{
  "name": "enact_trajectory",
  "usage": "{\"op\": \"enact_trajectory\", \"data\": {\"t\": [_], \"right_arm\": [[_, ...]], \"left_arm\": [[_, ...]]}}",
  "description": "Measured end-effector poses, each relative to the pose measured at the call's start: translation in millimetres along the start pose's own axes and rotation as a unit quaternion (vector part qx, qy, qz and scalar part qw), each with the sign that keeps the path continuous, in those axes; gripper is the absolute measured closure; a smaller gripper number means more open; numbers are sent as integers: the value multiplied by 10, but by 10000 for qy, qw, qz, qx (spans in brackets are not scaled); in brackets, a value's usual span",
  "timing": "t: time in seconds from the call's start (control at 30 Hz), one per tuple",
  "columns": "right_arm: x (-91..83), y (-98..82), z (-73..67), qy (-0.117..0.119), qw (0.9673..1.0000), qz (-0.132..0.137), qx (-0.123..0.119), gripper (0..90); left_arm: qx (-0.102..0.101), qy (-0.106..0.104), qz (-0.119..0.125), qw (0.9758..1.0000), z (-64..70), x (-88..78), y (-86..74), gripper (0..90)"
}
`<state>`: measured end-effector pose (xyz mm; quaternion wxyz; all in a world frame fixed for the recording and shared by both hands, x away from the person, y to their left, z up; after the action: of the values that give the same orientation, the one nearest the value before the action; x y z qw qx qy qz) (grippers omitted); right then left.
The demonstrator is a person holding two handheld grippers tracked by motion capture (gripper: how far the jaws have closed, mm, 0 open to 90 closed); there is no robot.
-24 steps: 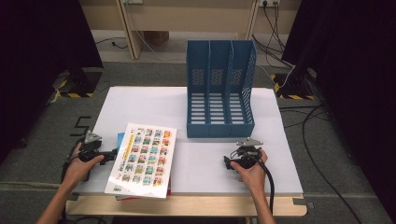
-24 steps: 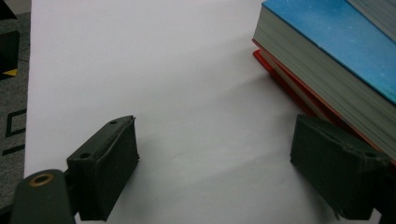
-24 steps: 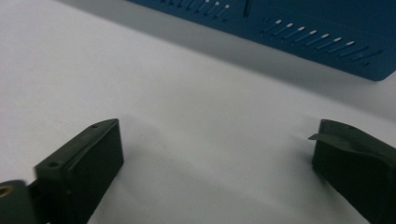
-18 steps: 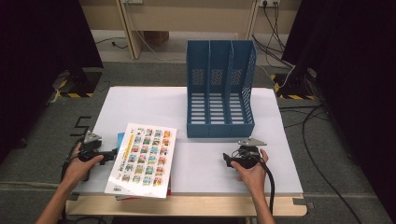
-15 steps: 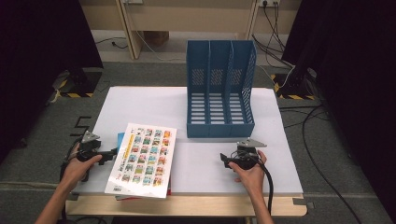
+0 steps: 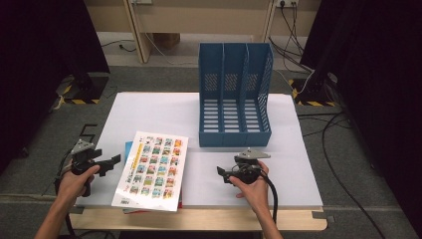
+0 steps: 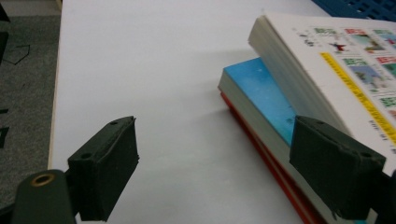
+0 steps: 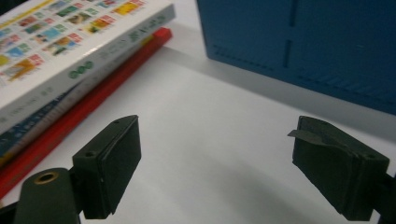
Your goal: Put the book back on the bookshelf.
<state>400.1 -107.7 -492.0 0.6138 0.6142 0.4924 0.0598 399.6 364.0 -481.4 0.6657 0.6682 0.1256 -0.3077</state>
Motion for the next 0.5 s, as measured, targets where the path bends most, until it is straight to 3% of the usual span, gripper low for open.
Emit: {"op": "enact_trajectory", "data": {"t": [0.2, 0.3, 0.4, 0.43, 0.5], "right_arm": [[155, 41, -222, 454, 9990, 1, -27, 161], [203, 45, -272, 555, 9984, -33, -51, 161], [269, 72, -350, 749, 9972, 6, -25, 166], [316, 86, -410, 926, 9957, -1, -2, 188], [339, 93, -443, 976, 9952, -26, -61, 189]], "left_arm": [[224, -123, -151, 9996, 92, 64, -32, 149], [252, -209, -150, 9994, 121, 73, -32, 149], [354, -192, -167, 9990, 141, 71, -29, 160], [388, -176, -161, 9990, 143, 70, -27, 162], [463, -131, -113, 9988, 159, 64, -28, 182]]}}
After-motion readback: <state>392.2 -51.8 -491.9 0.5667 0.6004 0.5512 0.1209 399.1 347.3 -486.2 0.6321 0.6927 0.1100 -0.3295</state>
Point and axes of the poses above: each handheld gripper's, and its own axes: x roughly forward along the jaws, y roughly out of its top, z roughly to its right, the point moved 3 cm from there along x, roughly forward along the jaws, and after that the axes turned 5 degrees about y, right-handed, at the moved point
